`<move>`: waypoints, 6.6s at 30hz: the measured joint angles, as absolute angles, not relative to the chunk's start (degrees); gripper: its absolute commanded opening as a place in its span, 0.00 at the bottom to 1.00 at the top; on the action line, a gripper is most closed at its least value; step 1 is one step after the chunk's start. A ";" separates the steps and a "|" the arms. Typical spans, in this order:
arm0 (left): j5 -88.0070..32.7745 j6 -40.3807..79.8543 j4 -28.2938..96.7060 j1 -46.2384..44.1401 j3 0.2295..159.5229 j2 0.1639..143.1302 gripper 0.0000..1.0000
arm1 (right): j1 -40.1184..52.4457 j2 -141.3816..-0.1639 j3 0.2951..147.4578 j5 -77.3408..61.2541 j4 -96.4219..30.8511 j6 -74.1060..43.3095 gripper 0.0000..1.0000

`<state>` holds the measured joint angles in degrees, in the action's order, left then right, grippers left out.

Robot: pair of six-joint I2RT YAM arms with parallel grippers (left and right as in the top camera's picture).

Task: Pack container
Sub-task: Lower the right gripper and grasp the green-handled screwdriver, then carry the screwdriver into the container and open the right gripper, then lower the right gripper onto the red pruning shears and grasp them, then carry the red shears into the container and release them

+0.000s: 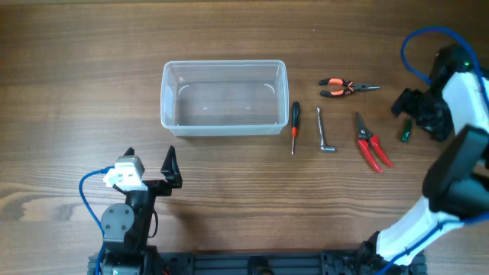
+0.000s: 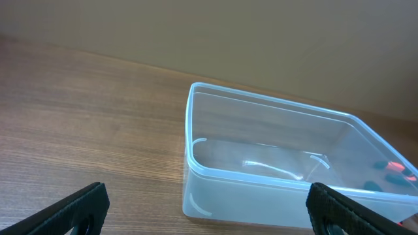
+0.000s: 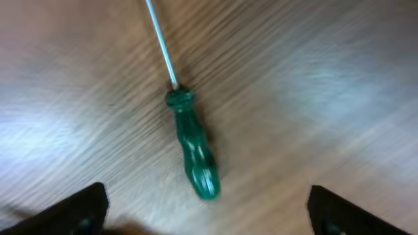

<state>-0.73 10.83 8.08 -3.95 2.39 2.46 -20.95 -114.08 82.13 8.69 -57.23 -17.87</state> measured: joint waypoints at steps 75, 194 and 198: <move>-0.73 10.83 8.08 -3.95 2.39 2.46 1.00 | 31.90 -118.61 87.15 5.45 -35.09 41.54 1.00; -0.73 10.83 8.08 -3.95 2.39 2.46 1.00 | 27.44 -92.88 94.04 -8.27 -39.44 19.40 1.00; -0.75 10.83 8.08 -3.95 2.39 2.46 1.00 | 13.61 -85.45 95.81 -7.20 -44.18 8.14 1.00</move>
<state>-0.75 10.83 8.08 -3.95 2.39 2.46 13.61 -85.45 95.81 -7.20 -44.18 8.14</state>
